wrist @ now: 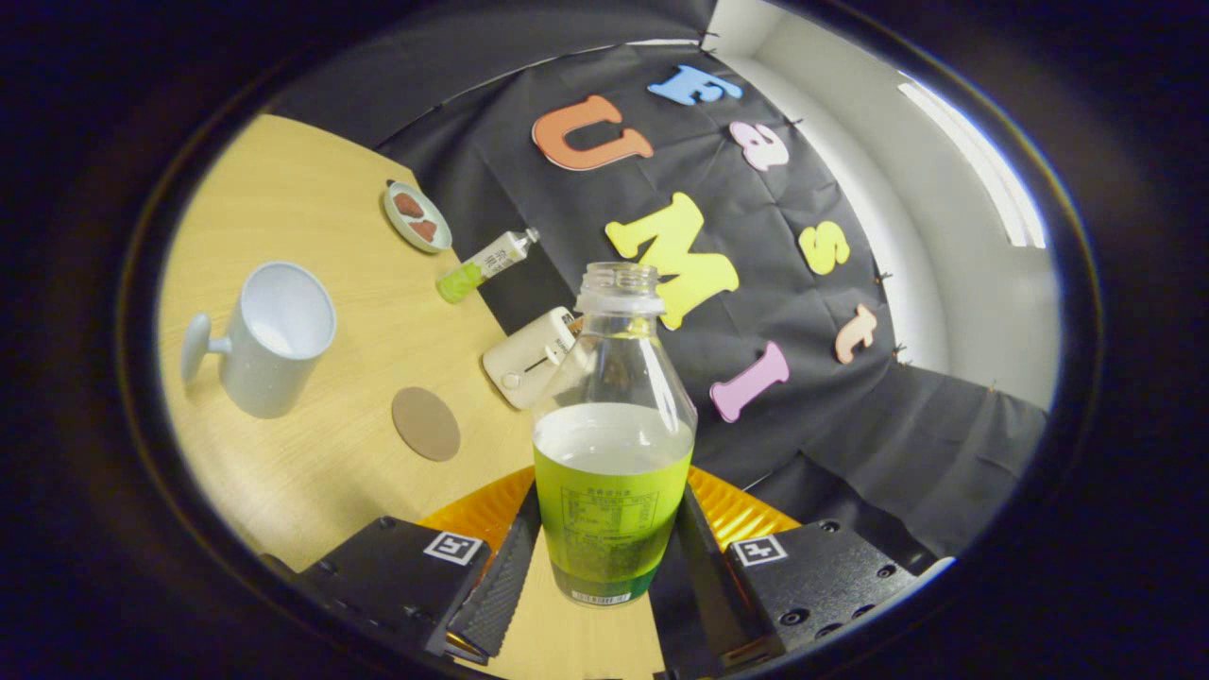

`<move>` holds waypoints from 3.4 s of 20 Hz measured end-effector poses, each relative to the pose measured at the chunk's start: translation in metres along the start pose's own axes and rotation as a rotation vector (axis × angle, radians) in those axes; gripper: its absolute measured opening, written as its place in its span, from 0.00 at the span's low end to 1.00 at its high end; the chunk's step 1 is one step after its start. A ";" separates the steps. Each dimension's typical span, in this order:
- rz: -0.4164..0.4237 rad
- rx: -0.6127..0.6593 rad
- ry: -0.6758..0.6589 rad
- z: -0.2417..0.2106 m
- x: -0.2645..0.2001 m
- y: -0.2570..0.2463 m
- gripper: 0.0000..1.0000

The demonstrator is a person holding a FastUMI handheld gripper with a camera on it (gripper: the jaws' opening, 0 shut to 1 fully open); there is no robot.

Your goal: Take the bottle from table, then pour the juice into the cup, finally place the bottle on the coaster

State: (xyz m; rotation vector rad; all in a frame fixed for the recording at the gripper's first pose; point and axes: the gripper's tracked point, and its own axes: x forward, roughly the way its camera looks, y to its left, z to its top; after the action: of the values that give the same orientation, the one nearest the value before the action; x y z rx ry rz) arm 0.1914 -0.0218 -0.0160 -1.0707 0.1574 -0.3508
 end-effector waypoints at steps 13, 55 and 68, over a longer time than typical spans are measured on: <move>-0.079 -0.363 -0.048 0.021 0.009 0.020 0.81; -0.294 -0.914 -0.183 0.065 -0.002 0.008 0.81; -0.322 -0.976 -0.156 0.067 -0.004 0.009 0.81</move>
State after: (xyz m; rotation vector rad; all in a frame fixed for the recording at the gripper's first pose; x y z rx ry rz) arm 0.2090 0.0390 0.0078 -2.0951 0.0036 -0.4917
